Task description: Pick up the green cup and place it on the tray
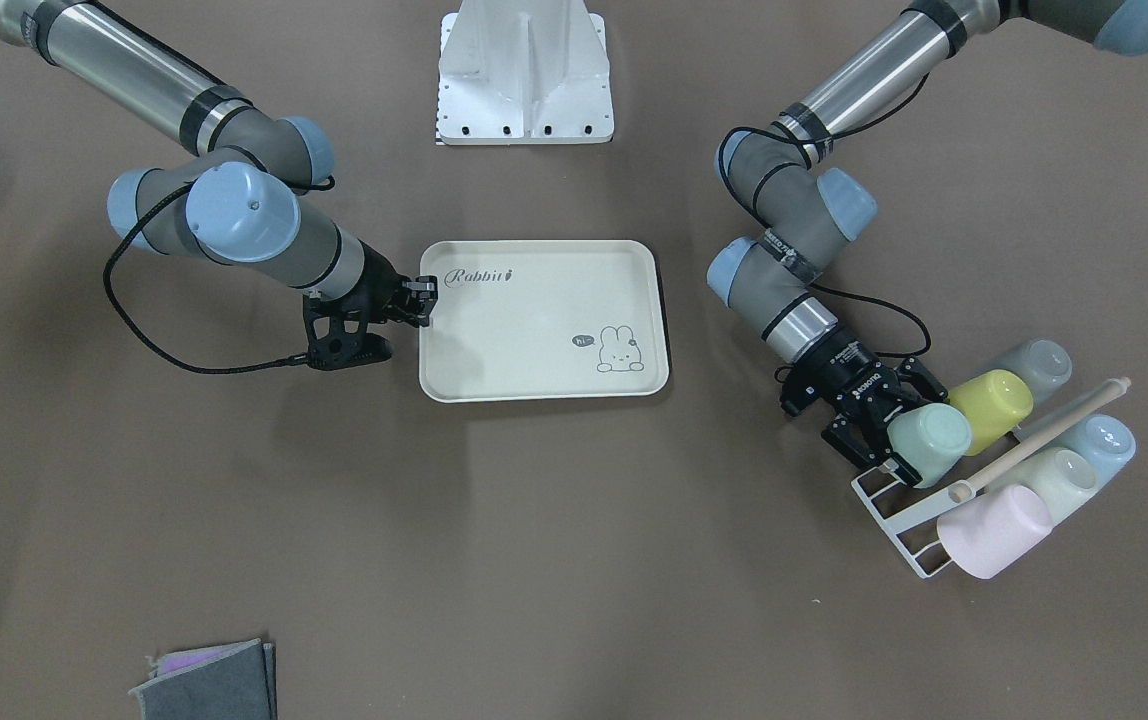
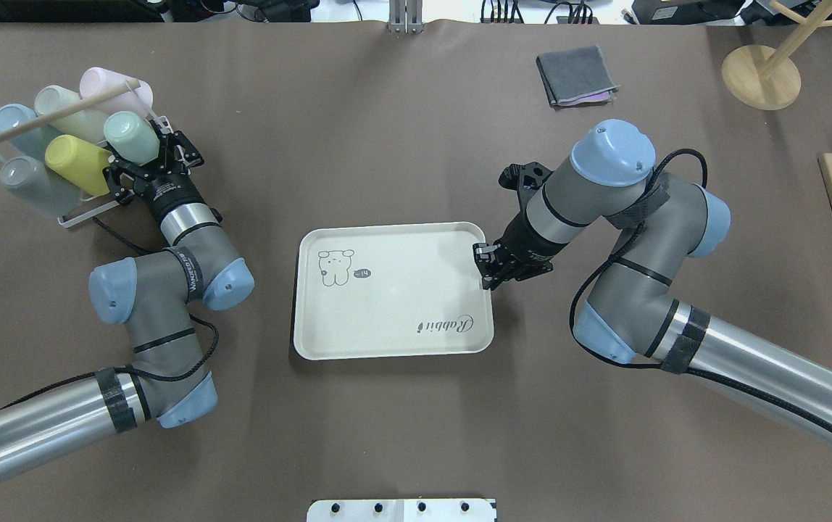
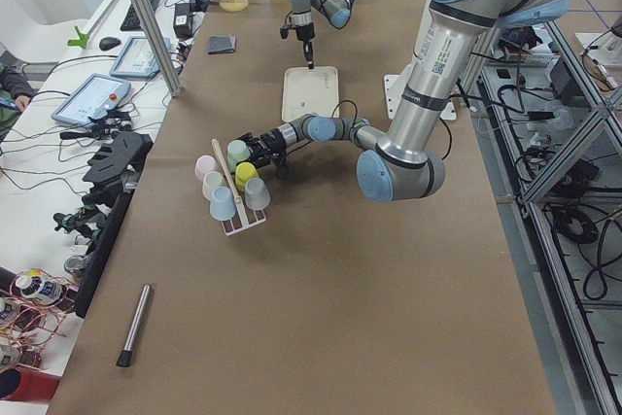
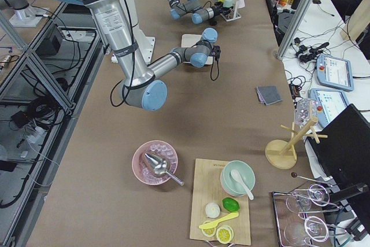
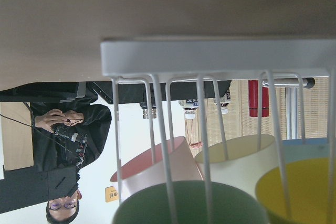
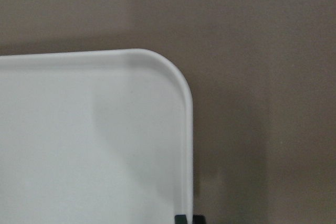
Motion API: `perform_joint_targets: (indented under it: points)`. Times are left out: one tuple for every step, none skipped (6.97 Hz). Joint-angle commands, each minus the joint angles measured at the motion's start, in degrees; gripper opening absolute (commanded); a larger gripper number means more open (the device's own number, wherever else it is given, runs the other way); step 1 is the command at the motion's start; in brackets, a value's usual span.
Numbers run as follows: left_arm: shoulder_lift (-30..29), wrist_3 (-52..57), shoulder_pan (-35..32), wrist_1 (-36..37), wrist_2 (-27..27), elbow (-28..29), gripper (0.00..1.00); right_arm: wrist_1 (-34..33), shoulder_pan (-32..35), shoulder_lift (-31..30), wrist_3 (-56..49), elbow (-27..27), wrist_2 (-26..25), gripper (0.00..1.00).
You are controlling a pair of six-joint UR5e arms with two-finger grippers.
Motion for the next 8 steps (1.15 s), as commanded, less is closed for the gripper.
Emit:
perform_joint_targets:
  points:
    - [0.0, 0.8, -0.1, 0.0, 0.0, -0.5, 0.56, 0.1, 0.1, -0.3, 0.1, 0.1, -0.1, 0.0]
    - [0.0, 0.8, -0.1, -0.1, 0.0, -0.5, 0.56, 0.1, 0.2, -0.8, 0.1, 0.3, 0.0, 0.0]
    - [0.2, 0.9, -0.2, -0.4, -0.1, -0.8, 0.56, 0.1, 0.2, -1.3, 0.1, 0.6, -0.3, 0.0]
    - [0.5, 2.5, -0.7, -0.5, 0.0, -2.4, 0.56, 0.2, 0.2, -1.6, 0.1, 0.6, -0.2, 0.0]
    - [0.8, 4.5, -0.7, -1.8, -0.1, -3.3, 0.56, 0.2, 0.1, -1.6, 0.1, 0.9, -0.7, 0.0]
    - [1.9, 7.7, -0.8, -5.3, -0.1, -3.8, 0.56, 0.2, 0.1, -1.5, 0.1, 1.0, -1.1, 0.0]
    - [2.8, 12.6, -1.1, -10.5, -0.1, -4.1, 0.56, 0.2, 0.1, -1.3, 0.2, 1.0, -1.1, 0.0]
    - [3.5, 17.2, -1.2, -15.5, -0.1, -4.2, 0.56, 0.1, -0.2, -1.2, 0.3, 1.0, -1.2, 0.0]
